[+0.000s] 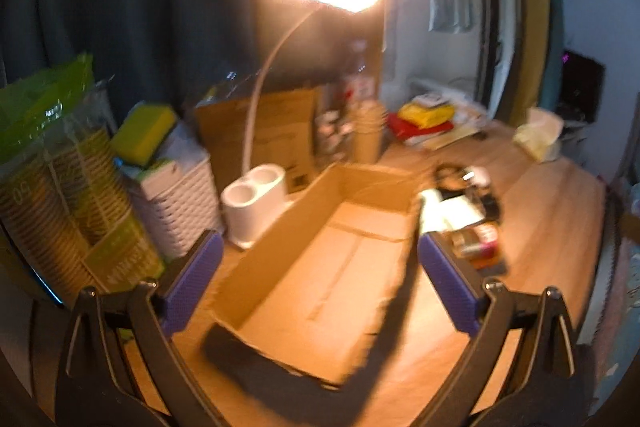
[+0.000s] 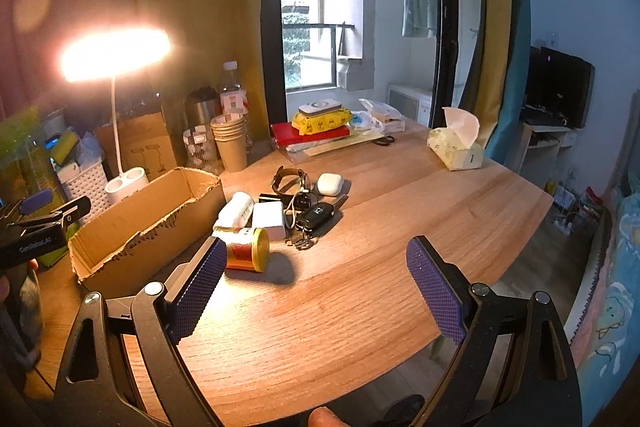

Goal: Organize rigid objects
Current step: 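Lower the left gripper onto the cardboard box wall and grip it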

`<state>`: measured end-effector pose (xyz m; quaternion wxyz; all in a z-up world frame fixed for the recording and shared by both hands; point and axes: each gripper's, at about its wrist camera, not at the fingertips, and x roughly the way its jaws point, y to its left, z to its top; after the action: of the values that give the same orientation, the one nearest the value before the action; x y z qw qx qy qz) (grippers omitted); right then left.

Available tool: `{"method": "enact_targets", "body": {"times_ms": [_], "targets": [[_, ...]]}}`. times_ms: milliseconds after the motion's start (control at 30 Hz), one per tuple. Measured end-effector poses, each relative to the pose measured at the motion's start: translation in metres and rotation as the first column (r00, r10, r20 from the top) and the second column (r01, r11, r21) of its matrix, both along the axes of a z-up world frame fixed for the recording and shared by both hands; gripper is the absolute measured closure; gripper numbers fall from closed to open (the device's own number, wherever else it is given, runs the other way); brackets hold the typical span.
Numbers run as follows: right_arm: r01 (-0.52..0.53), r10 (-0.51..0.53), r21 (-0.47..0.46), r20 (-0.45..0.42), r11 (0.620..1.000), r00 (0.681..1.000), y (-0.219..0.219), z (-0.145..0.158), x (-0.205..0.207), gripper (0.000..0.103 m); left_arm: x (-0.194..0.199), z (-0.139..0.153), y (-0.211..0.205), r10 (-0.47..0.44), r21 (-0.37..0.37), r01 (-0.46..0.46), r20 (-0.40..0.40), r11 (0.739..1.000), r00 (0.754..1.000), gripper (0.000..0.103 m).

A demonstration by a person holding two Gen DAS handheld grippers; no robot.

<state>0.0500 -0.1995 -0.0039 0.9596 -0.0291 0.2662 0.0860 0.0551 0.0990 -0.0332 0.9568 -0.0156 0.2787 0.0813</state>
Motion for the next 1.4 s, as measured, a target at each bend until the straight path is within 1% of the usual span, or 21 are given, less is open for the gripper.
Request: {"method": "enact_targets", "body": {"times_ms": [100,267,433,500,600,733,800,900,933,1000,1033,1067,1100,1167,1233,1267,1400], "targets": [[-0.001,0.001,-0.008,-0.02,1.0,1.0,0.004,-0.006,0.01,0.01,0.017,-0.021,0.022,0.016,0.016,-0.015,-0.069,1.0,0.997,0.004],[-0.01,0.009,-0.018,-0.053,1.0,0.999,0.011,-0.018,0.025,0.01,0.036,-0.047,0.05,0.037,0.019,-0.034,-0.14,0.999,0.99,0.004],[-0.02,0.018,-0.024,-0.079,1.0,0.997,0.017,-0.028,0.037,0.01,0.058,-0.067,0.069,0.04,0.01,-0.039,-0.214,0.999,0.976,0.004],[-0.02,0.018,-0.024,-0.087,1.0,0.996,0.018,-0.031,0.04,0.01,0.065,-0.074,0.074,0.023,-0.008,-0.026,-0.252,1.0,0.968,0.004],[-0.016,0.014,-0.022,-0.096,1.0,0.995,0.016,-0.035,0.044,0.01,0.074,-0.087,0.076,-0.018,-0.058,0.0,-0.311,0.998,0.95,0.005],[-0.01,0.008,-0.017,-0.105,1.0,0.994,0.012,-0.039,0.048,0.01,0.077,-0.094,0.07,-0.05,-0.085,0.022,-0.339,0.996,0.94,0.005],[-0.007,0.006,-0.014,-0.107,1.0,0.994,0.009,-0.04,0.048,0.01,0.077,-0.093,0.065,-0.073,-0.106,0.038,-0.347,0.994,0.935,0.005],[0.0,0.0,-0.004,-0.109,1.0,0.994,0.002,-0.041,0.049,0.01,0.08,-0.089,0.047,-0.117,-0.114,0.082,-0.354,0.99,0.928,0.006],[0.002,-0.002,-0.001,-0.108,1.0,0.994,0.0,-0.042,0.049,0.01,0.08,-0.088,0.042,-0.132,-0.114,0.097,-0.358,0.989,0.924,0.008],[0.005,-0.004,0.008,-0.107,1.0,0.994,-0.005,-0.042,0.049,0.01,0.08,-0.086,0.031,-0.153,-0.114,0.119,-0.366,0.986,0.918,0.018],[0.007,-0.006,0.012,-0.106,1.0,0.994,-0.008,-0.043,0.049,0.01,0.081,-0.085,0.026,-0.159,-0.118,0.123,-0.371,0.985,0.915,0.02],[0.01,-0.008,0.016,-0.106,1.0,0.994,-0.011,-0.044,0.048,0.01,0.08,-0.085,0.022,-0.162,-0.124,0.124,-0.373,0.985,0.914,0.028],[0.012,-0.01,0.02,-0.106,1.0,0.994,-0.014,-0.045,0.048,0.01,0.081,-0.086,0.018,-0.169,-0.132,0.127,-0.377,0.983,0.911,0.04],[0.019,-0.016,0.027,-0.107,0.999,0.994,-0.02,-0.045,0.047,0.01,0.083,-0.087,0.01,-0.191,-0.151,0.143,-0.383,0.978,0.904,0.051],[0.026,-0.022,0.036,-0.109,0.999,0.994,-0.026,-0.047,0.046,0.01,0.085,-0.088,0.0,-0.205,-0.146,0.16,-0.388,0.976,0.898,0.055],[0.029,-0.025,0.04,-0.109,0.999,0.994,-0.029,-0.047,0.047,0.01,0.085,-0.089,-0.004,-0.204,-0.137,0.162,-0.392,0.977,0.897,0.059],[0.041,-0.035,0.048,-0.113,0.998,0.993,-0.039,-0.049,0.046,0.01,0.09,-0.097,-0.018,-0.24,-0.178,0.181,-0.407,0.967,0.881,0.071]]}}
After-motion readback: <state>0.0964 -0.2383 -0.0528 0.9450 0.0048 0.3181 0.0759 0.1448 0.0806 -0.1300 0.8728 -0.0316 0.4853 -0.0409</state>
